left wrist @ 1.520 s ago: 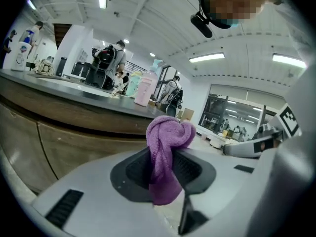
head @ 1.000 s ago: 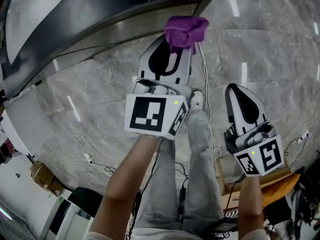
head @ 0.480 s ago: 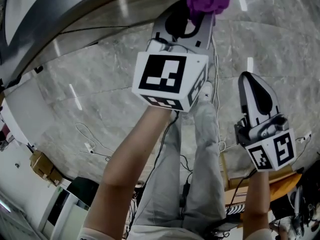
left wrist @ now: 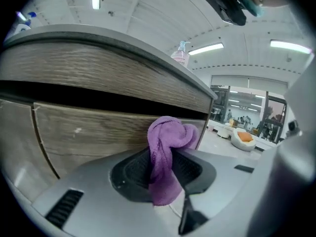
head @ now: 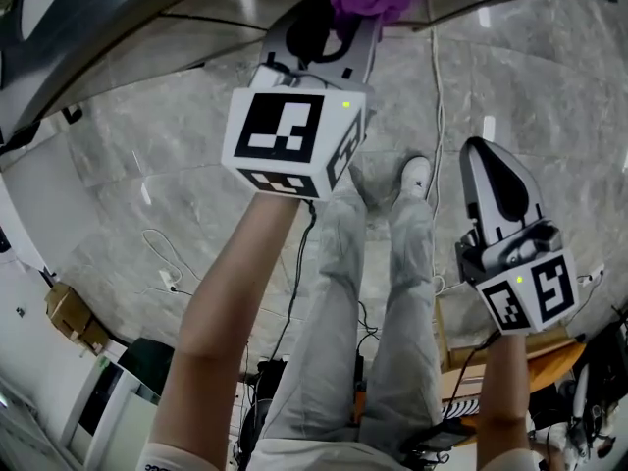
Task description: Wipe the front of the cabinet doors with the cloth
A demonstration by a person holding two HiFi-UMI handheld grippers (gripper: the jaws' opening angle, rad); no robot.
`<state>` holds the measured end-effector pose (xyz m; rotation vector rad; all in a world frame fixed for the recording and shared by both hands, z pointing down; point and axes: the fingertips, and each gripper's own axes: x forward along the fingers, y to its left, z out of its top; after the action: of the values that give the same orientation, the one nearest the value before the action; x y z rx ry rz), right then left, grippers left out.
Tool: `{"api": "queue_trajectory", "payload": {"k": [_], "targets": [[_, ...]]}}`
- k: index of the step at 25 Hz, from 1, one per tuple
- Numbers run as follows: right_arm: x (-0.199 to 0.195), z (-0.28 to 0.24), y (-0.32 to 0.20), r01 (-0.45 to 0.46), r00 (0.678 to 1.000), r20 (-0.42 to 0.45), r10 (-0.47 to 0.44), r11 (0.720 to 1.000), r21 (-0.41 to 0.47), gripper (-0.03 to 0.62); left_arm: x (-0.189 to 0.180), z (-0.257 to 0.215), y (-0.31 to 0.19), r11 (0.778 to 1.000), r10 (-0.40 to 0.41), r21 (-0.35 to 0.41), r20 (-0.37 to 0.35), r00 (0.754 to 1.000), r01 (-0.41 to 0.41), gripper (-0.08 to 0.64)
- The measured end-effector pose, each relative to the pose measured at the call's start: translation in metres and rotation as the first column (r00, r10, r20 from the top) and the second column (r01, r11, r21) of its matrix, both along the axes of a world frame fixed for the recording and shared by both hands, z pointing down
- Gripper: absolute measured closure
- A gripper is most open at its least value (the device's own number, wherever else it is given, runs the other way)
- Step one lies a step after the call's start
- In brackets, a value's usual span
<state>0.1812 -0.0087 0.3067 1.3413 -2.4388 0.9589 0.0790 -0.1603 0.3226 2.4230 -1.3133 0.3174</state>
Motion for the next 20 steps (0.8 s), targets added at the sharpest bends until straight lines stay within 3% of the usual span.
{"api": "queue_trajectory", "payload": {"k": [6,12,17,20], "targets": [[-0.028,0.003,-0.012,0.023,1.0,-0.015,-0.023,1.0,-0.011,0.565,-0.071,-0.003,0.0,0.999,-0.049,0.024,0.054,0.997,0.048,0.453],[-0.027,0.012,-0.026,-0.03,0.999,-0.011,0.03,1.0,-0.002,0.565,-0.135,0.005,0.0,0.987,-0.159,0.034,0.077,0.984,0.157,0.453],[-0.03,0.025,-0.027,-0.07,0.997,0.014,0.07,0.998,0.007,0.565,-0.155,0.014,0.003,0.976,-0.214,0.045,0.066,0.975,0.211,0.453],[-0.038,0.032,-0.029,-0.025,1.0,0.013,0.024,0.999,0.032,0.565,-0.155,0.015,0.002,0.964,-0.259,0.07,0.045,0.965,0.256,0.453]]}}
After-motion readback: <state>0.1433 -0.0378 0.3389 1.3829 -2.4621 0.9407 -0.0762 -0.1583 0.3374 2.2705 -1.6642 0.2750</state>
